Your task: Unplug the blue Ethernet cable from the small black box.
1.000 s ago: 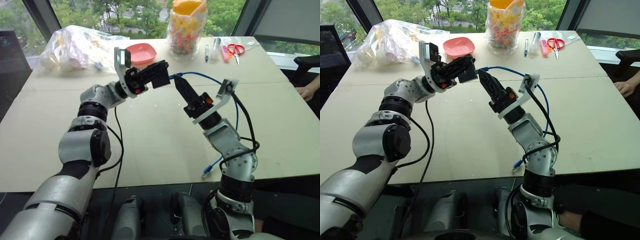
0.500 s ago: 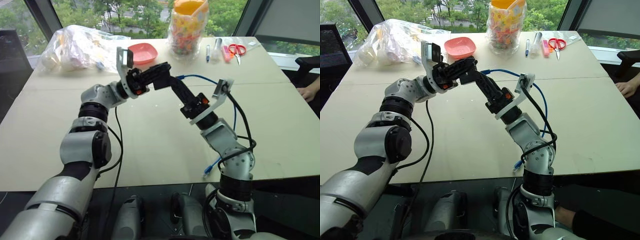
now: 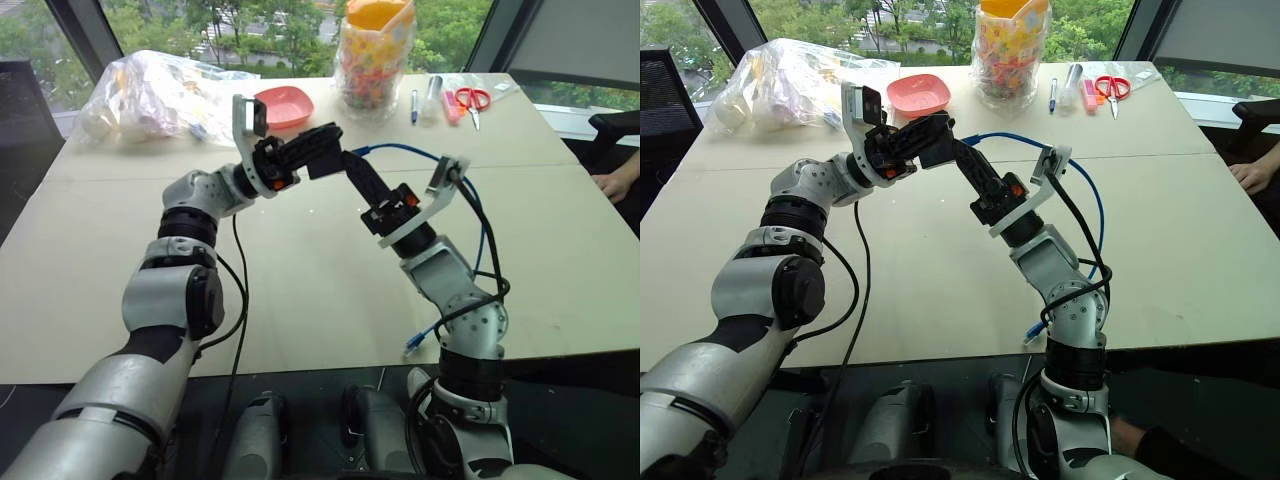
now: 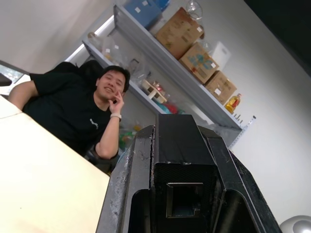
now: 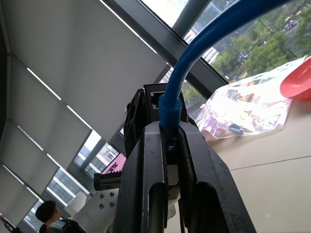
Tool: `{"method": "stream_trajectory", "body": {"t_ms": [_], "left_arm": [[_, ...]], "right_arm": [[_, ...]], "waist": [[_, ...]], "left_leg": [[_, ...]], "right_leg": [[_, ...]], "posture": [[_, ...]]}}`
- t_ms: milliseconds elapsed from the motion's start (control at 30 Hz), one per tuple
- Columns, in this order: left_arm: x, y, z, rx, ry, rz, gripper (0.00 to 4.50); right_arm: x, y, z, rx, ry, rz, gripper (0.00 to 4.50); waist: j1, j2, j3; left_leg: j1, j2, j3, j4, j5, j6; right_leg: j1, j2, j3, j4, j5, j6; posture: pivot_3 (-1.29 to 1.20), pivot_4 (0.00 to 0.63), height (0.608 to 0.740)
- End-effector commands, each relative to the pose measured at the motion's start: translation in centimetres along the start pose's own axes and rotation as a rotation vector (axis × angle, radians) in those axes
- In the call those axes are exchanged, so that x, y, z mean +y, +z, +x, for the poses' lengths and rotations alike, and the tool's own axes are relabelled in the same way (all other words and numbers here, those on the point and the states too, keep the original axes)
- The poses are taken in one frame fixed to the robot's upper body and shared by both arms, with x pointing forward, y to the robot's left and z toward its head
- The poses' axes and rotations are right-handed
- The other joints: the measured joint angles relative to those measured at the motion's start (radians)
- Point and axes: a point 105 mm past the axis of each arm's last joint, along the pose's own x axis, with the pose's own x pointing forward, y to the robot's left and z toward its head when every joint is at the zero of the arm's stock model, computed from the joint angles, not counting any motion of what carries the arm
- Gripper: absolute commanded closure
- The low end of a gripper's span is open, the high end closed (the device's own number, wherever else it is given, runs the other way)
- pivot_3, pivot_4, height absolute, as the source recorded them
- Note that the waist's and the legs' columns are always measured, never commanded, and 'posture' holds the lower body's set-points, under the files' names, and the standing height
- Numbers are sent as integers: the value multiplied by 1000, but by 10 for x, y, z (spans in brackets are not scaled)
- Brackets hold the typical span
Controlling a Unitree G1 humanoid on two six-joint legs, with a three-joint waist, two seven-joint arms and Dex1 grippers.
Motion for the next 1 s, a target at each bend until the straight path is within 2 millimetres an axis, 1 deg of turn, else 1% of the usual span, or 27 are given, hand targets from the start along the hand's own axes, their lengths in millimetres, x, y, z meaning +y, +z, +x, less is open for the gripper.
{"method": "stream_trajectory", "body": {"t_ms": [33,133,200,233,267,333,433,500,567,633,667,700,733,833,900,933,1000], "left_arm": [[-11,26,-34,-49,68,79,3949],[-16,35,-50,-79,105,103,3949],[-18,37,-53,-81,114,117,3949],[-13,34,-51,-62,150,144,3949],[-5,27,-47,-5,207,217,3949],[9,13,-35,75,296,366,3949],[19,0,-21,91,347,496,3949],[26,-7,-14,78,370,530,3949],[37,-14,-10,61,412,575,3949],[46,-21,-4,60,441,617,3949],[50,-23,0,59,452,634,3949],[52,-26,3,57,457,643,3949],[55,-27,6,51,463,650,3949],[62,-34,16,53,476,671,3949],[66,-37,20,63,482,687,3949],[69,-39,22,67,501,702,3949],[73,-40,23,70,523,720,3949]], "right_arm": [[-22,52,-18,-164,-116,-112,4456],[-32,62,-22,-151,-149,-153,4456],[-36,66,-21,-139,-158,-171,4456],[-38,69,-21,-126,-162,-184,4456],[-47,72,-20,-100,-198,-216,4456],[-73,82,-20,-38,-312,-305,4456],[-111,105,-21,29,-467,-416,4456],[-132,119,-20,54,-549,-451,4456],[-152,123,-22,102,-620,-463,4456],[-168,121,-27,144,-676,-458,4456],[-174,117,-30,166,-693,-460,3673],[-180,114,-32,183,-707,-466,3349],[-184,112,-35,199,-721,-468,2880],[-191,104,-41,230,-739,-471,1340],[-192,100,-42,256,-729,-485,305],[-189,94,-42,290,-700,-491,36],[-185,86,-42,329,-665,-494,36]], "waist": [[-2,0,0],[0,0,0],[4,0,0],[7,0,0],[8,0,0],[8,1,0],[8,0,0],[6,0,0],[1,0,0],[0,0,0],[0,0,0],[1,0,0],[2,0,0],[3,0,0],[2,0,0],[3,0,0],[4,0,0]], "left_leg": [[0,0,0,0,0,0],[0,0,1,0,0,0],[0,0,0,0,0,0],[0,0,0,0,0,0],[0,0,0,0,0,0],[0,0,0,0,0,0],[0,-5,1,1,0,1],[0,-8,2,1,0,2],[0,-8,3,0,0,2],[0,-8,5,-1,0,3],[0,-7,5,-2,0,3],[1,-7,5,-3,0,3],[1,-7,5,-3,0,3],[0,-7,6,-2,0,3],[0,-7,7,-1,0,3],[0,-7,7,-1,0,3],[0,-7,6,0,0,3]], "right_leg": [[0,0,0,0,0,0],[0,0,0,0,0,0],[0,0,0,0,0,0],[0,0,0,0,0,0],[0,-1,0,0,0,0],[1,-2,0,0,0,0],[2,-6,1,-1,0,-1],[1,-7,2,-1,1,0],[1,-5,3,-1,3,-1],[0,-4,3,-1,3,-1],[0,-3,3,-1,3,-1],[0,-2,3,-1,3,-2],[0,-2,2,-1,2,-2],[0,-3,2,-1,3,-1],[0,-3,2,-1,3,0],[0,-4,3,-2,2,2],[1,-4,2,-2,2,4]], "posture": [[0,150,740],[0,150,740],[0,150,740],[0,150,740],[0,150,740],[0,150,740],[0,150,740],[0,150,740],[0,150,740],[0,150,740],[0,150,740],[0,150,740],[0,150,740],[0,150,740],[0,150,740],[0,150,740],[0,150,740]]}}
